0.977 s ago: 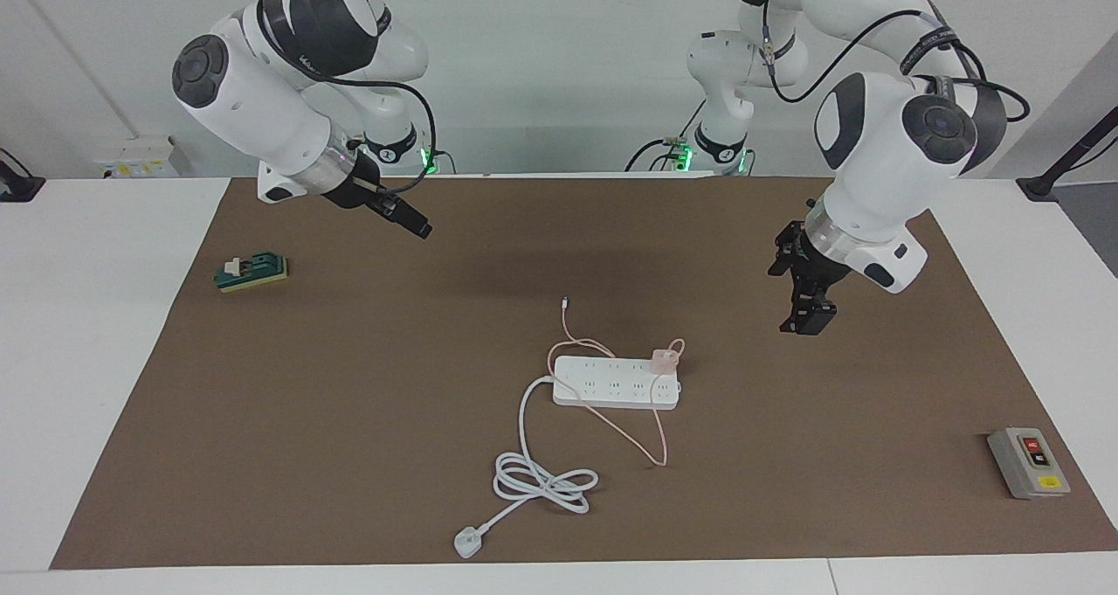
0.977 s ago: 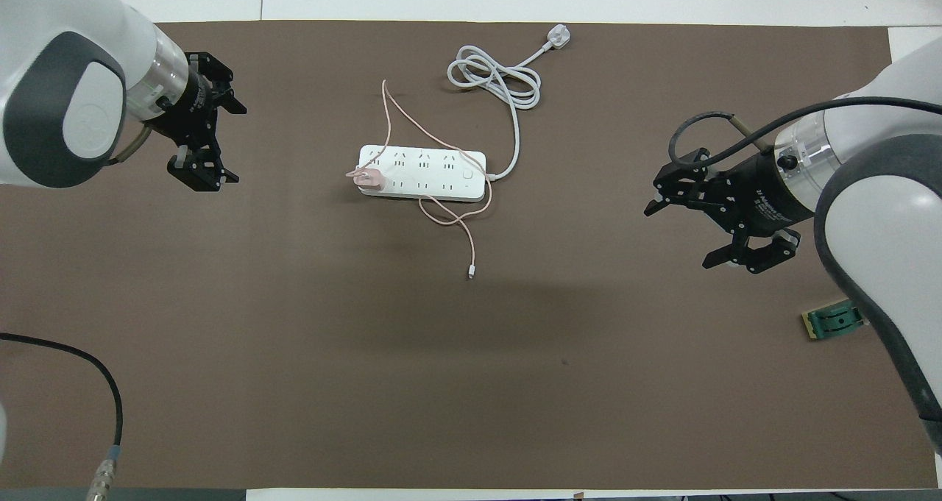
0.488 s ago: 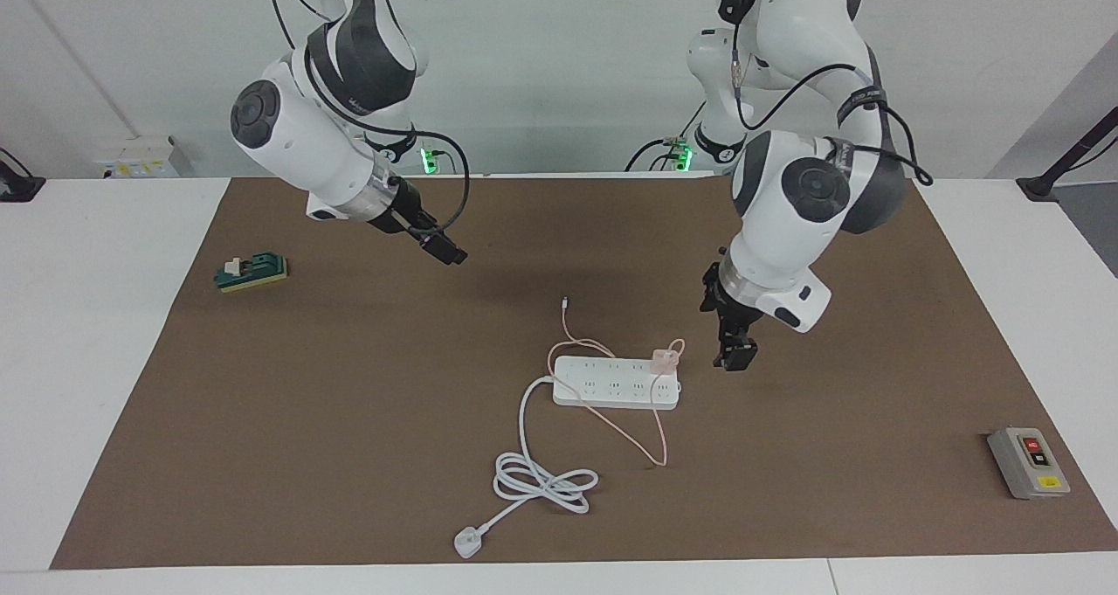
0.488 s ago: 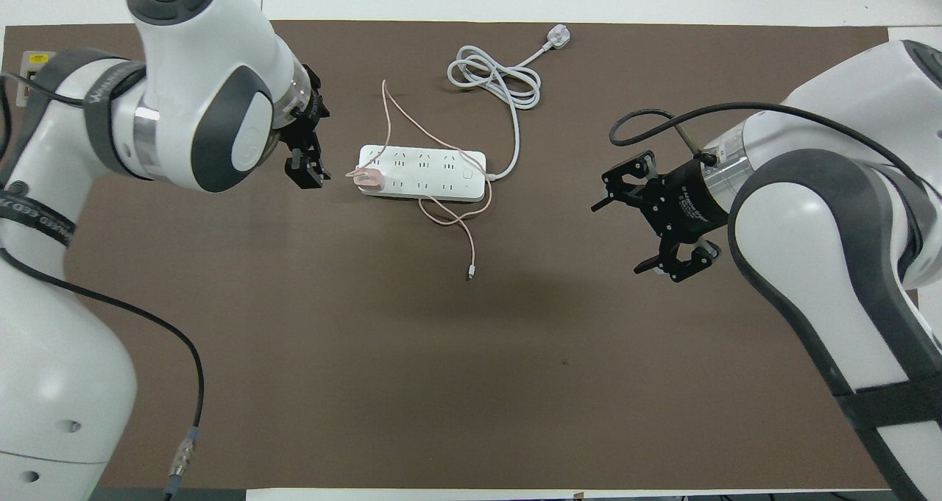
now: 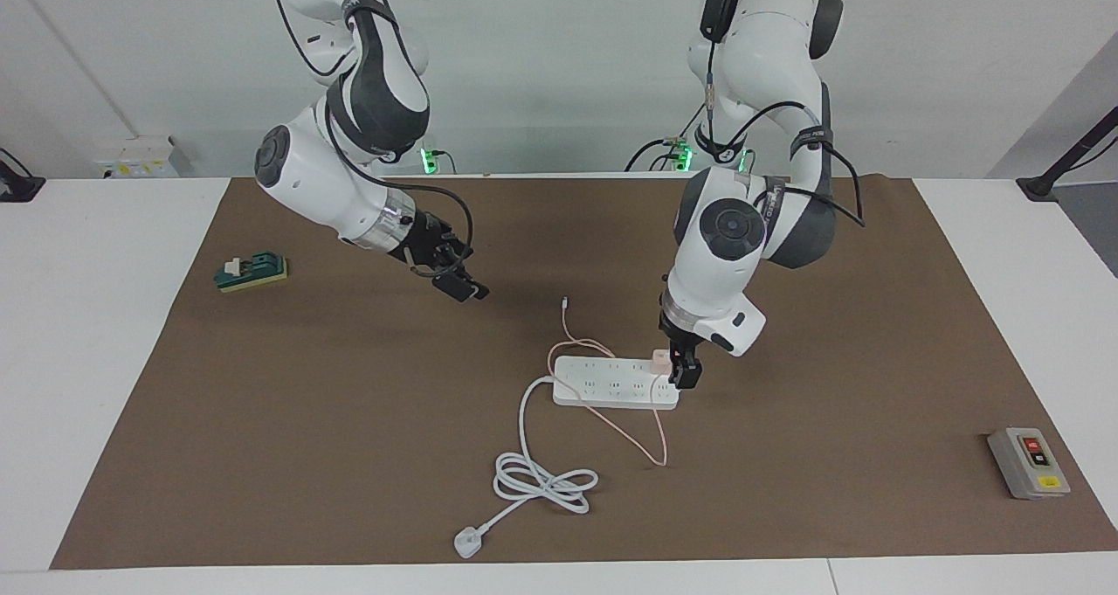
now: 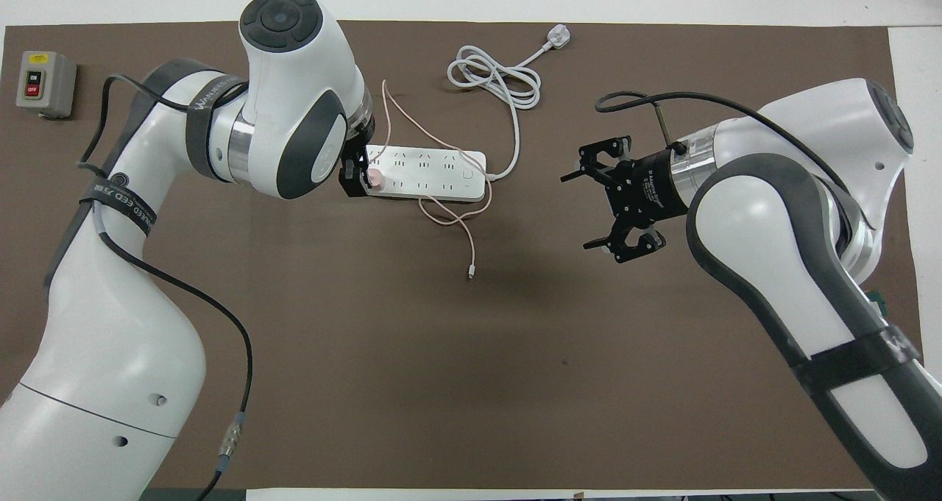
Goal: Unplug charger and place it aside
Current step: 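Grasp the pink charger with the left gripper while the right gripper approaches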
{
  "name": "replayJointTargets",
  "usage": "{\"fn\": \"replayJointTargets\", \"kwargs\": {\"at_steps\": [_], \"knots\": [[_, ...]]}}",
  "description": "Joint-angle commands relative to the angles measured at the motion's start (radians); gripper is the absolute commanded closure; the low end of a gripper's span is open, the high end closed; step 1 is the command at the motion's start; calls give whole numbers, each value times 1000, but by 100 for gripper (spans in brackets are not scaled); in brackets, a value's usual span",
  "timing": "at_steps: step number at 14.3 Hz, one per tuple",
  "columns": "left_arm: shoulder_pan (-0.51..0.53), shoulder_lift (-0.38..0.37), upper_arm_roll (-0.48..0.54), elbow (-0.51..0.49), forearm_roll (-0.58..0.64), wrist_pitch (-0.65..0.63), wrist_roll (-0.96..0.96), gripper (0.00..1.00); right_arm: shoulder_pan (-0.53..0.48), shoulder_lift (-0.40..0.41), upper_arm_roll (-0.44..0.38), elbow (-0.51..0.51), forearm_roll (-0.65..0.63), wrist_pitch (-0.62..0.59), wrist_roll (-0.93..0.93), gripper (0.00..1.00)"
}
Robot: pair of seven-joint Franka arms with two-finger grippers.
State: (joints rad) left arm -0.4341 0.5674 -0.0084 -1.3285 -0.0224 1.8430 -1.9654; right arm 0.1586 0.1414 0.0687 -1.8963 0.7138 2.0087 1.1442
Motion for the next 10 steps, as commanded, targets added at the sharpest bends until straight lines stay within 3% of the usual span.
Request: {"fn": "replayJointTargets", "kwargs": {"at_steps": [1,10], "knots": [[-15,17,16,22,50,4,-23,0,-1,45,3,-10,102,33,55,0],[-31,-73,16,-188,62,176,-29,0,38,142,3,0,200,182,63,0]]}}
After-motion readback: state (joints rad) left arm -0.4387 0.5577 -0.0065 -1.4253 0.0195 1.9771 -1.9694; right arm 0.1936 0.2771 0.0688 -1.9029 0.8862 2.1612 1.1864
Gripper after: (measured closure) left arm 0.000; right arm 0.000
